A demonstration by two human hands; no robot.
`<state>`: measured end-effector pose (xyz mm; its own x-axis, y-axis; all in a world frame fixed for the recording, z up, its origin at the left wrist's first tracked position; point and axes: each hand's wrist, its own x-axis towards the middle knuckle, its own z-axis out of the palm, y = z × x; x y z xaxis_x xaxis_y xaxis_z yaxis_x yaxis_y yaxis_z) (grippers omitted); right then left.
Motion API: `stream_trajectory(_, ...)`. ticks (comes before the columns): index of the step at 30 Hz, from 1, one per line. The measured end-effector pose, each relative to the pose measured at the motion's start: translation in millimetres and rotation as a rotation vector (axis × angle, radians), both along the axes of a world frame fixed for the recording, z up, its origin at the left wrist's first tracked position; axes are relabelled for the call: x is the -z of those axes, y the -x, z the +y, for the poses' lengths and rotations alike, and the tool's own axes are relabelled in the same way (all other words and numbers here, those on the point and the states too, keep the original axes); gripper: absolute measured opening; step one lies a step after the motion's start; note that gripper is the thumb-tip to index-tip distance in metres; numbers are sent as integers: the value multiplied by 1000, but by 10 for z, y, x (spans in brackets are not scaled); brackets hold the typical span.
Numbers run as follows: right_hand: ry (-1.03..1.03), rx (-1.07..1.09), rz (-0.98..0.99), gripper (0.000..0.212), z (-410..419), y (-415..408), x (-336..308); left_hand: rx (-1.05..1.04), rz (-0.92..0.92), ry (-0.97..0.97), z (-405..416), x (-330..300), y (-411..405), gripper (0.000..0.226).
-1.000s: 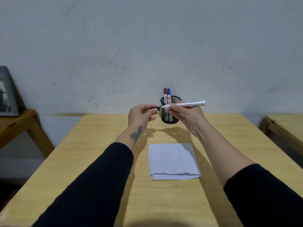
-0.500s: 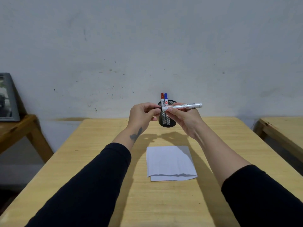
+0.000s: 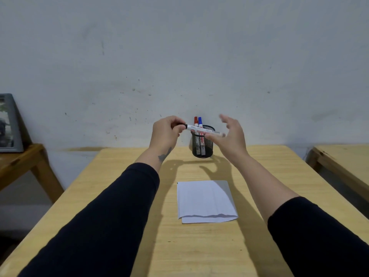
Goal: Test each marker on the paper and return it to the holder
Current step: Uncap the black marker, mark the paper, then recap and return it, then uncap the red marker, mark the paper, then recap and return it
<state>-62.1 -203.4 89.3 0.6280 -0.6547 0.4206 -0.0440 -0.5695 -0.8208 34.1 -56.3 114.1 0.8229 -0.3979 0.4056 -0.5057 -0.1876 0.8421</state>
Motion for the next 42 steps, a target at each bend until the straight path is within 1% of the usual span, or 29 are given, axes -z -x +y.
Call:
stream_trajectory(1,220,23,91,52,8,-7,-16,17,-26,-28,-34,-30,13,14)
stream_trajectory(2,349,19,147,38,16,-22,-30,41,-42,-40,-83,-54,32,15)
stream_trajectory(3,379,0,158,28,13,-49,-30,64,-47,-37,-135,-77,58,16)
stream_trajectory(5,268,-37,124,19,-3,-101,-31,86,-47,-1,-237,-114,86,21)
stream_trajectory(6,213,-37,102,17,-27,-136,-43,87,-42,23,-285,-122,77,30)
stream_trajectory(8,157,-19,64,20,-91,-228,-94,71,0,25,-362,-76,39,57)
stream_trajectory(10,110,6,-9,21,-179,-344,-210,29,95,-42,-461,95,-37,76)
stream_trajectory(13,85,42,-77,17,-343,-556,-392,-29,215,-207,-640,474,-158,88)
stream_trajectory(15,75,66,-32,20,-424,-704,-409,-44,247,-275,-753,661,-216,93)
stream_trajectory(17,72,100,54,23,-472,-846,-340,-41,284,-262,-891,778,-287,98)
stream_trajectory(19,73,137,150,26,-497,-953,-202,-16,302,-202,-1000,841,-321,97)
stream_trajectory(21,78,165,223,22,-516,-1061,-70,-10,290,-171,-1103,894,-362,92)
stream_trajectory(24,146,170,352,12,-500,-1156,5,-21,271,-120,-1142,876,-383,74)
stream_trajectory(27,208,177,469,36,-481,-1215,-9,-41,249,-118,-1162,870,-422,56)
stream_trajectory(29,226,163,519,39,-477,-1239,-17,-39,239,-111,-1159,898,-419,52)
stream_trajectory(32,194,177,510,38,-453,-1224,-73,-52,237,-109,-1140,899,-404,53)
stream_trajectory(33,192,192,475,35,-435,-1217,-91,-57,238,-112,-1131,897,-404,53)
stream_trajectory(35,193,195,373,19,-389,-1236,-119,-55,243,-112,-1116,907,-400,53)
stream_trajectory(36,179,178,324,17,-365,-1252,-129,-51,247,-107,-1110,905,-395,52)
stream_trajectory(37,159,157,318,20,-339,-1274,-122,-50,255,-110,-1102,898,-382,50)
stream_trajectory(38,140,136,341,18,-310,-1294,-107,-54,262,-112,-1098,887,-370,47)
stream_trajectory(40,142,130,402,8,-278,-1338,-42,-44,323,-52,-1081,861,-333,42)
stream_trajectory(42,180,166,423,29,-250,-1400,23,-30,420,73,-1061,834,-297,46)
